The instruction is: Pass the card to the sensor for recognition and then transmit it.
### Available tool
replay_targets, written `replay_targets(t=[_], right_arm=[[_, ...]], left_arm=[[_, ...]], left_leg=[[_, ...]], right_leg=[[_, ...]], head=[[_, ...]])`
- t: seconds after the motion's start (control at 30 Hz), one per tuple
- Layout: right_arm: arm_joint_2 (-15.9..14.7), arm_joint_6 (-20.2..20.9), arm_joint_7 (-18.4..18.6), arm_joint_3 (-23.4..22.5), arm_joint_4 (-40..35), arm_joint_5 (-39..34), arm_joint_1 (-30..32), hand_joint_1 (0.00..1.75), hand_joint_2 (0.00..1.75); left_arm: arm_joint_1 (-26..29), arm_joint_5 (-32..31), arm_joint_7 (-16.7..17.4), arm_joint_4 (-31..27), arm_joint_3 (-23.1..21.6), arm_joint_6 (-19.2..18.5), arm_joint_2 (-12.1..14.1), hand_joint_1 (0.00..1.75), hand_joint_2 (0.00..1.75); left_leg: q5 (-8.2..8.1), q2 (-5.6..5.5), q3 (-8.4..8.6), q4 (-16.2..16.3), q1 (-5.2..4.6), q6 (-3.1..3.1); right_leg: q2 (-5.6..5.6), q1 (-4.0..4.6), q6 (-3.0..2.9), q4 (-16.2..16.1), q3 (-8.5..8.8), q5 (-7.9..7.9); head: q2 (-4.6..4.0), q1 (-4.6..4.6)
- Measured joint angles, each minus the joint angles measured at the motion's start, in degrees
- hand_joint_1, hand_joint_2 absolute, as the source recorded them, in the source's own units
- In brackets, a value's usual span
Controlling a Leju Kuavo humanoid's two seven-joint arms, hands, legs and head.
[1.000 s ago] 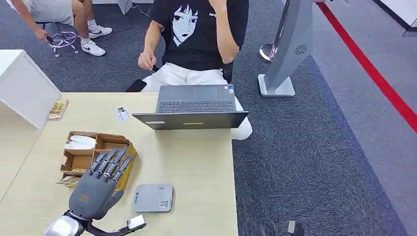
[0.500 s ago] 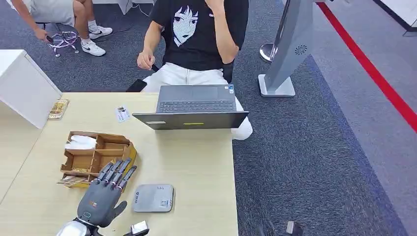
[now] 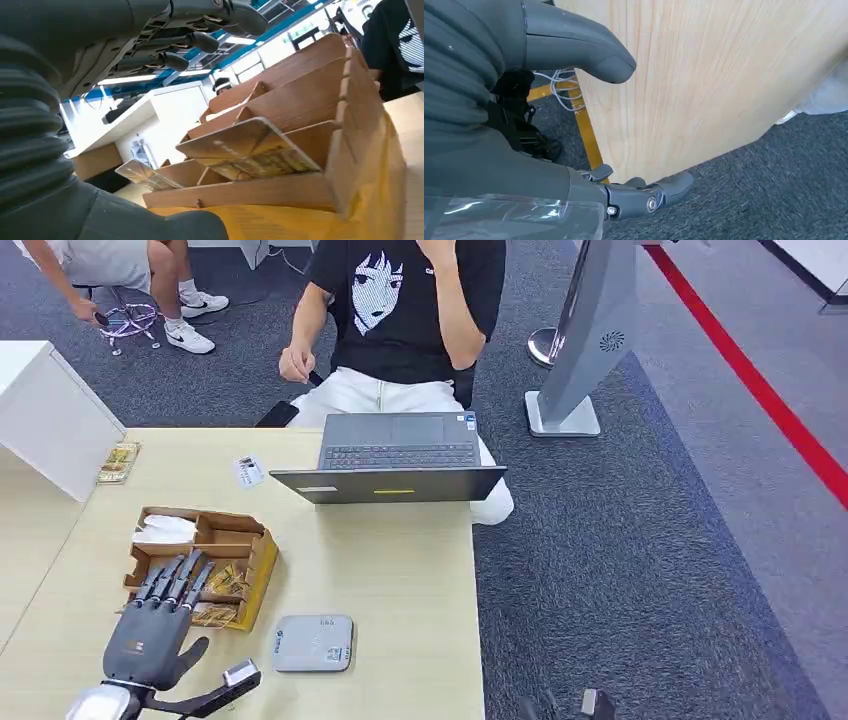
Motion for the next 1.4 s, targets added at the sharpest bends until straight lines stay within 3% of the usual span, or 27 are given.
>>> replay_targets(t=[0.63,1.4], right_arm=[[0.00,0.15,0.74,1.25,-0.02,0.24,-0.18,0.00,1.75],[0.00,-0.17,0.94,2.34,-0.02,-0.68,-0.34,0.00,1.75]], left_arm=[[0.39,-1.81,-0.48,5.05,1.97,0.87,-1.92,0.00,1.75],[0.07,-3.06,-0.63,5.46,1.94,3.23,-3.65,0.00,1.75]], left_leg=[[0.00,0.00,0.00,0.00,0.00,0.00],[0.00,0.00,0.01,0.00,0.00,0.00]], right_leg=[[0.00,0.00,0.00,0.00,-0.02,0.00],[0.00,0.00,0.00,0.00,-0.03,0.00]], head=[[0.00,0.00],[0.00,0.00]])
